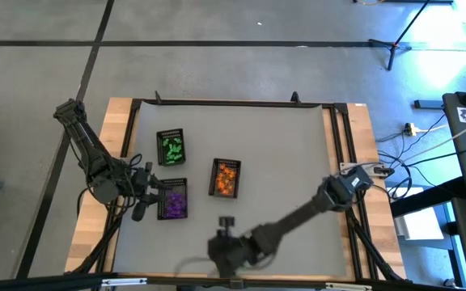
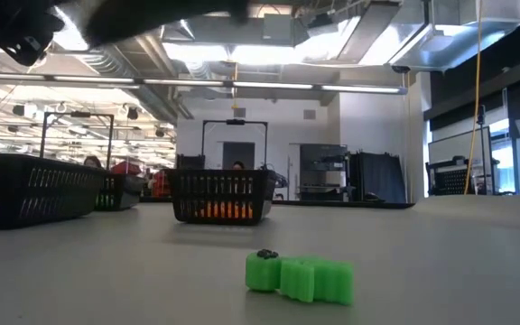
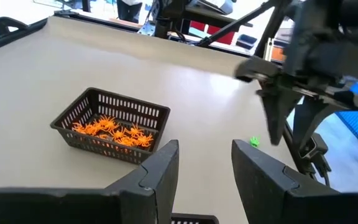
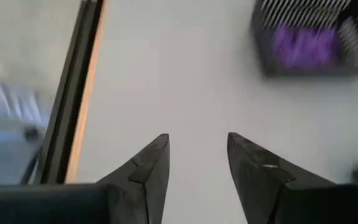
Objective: Sort Halloween decoration
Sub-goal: Put the green alien toy into the top left black basket
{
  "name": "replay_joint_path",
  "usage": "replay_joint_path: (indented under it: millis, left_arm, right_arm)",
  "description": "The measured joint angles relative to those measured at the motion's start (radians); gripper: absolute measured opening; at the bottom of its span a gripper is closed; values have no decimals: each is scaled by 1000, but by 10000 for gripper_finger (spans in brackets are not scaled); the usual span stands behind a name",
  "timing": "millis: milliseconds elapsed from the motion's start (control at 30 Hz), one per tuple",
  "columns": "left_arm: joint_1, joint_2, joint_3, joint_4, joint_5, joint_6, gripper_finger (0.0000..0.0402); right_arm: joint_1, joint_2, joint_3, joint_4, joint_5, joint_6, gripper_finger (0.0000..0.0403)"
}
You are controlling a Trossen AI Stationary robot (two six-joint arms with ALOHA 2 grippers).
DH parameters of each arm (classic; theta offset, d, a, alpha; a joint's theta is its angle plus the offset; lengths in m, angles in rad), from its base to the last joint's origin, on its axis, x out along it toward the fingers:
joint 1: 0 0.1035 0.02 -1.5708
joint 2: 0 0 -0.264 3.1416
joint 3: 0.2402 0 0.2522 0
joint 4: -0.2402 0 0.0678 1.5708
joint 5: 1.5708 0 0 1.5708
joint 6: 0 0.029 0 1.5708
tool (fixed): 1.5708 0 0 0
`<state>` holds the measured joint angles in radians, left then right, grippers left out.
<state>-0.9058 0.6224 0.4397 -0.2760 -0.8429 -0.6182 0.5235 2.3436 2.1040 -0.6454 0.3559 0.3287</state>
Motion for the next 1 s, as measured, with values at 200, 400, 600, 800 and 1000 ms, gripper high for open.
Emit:
replay_joint_path:
  millis: [200,400,600,800,1000]
  left_arm:
    - [0,0,0,0,-7,0,140]
    - [0,0,0,0,-11,-1,140]
    - [0,0,0,0,-11,-4,140]
    - [0,0,0,0,-11,-8,140]
    - [0,3,0,0,-11,-8,140]
  right_arm:
    - [106,1,-26,-176,52,188,160]
    - [141,2,-88,-220,25,439,160]
    - [135,3,-196,-197,11,569,160]
    - [140,-4,-301,-63,-28,585,160]
    - [140,-6,-326,-36,-6,587,153]
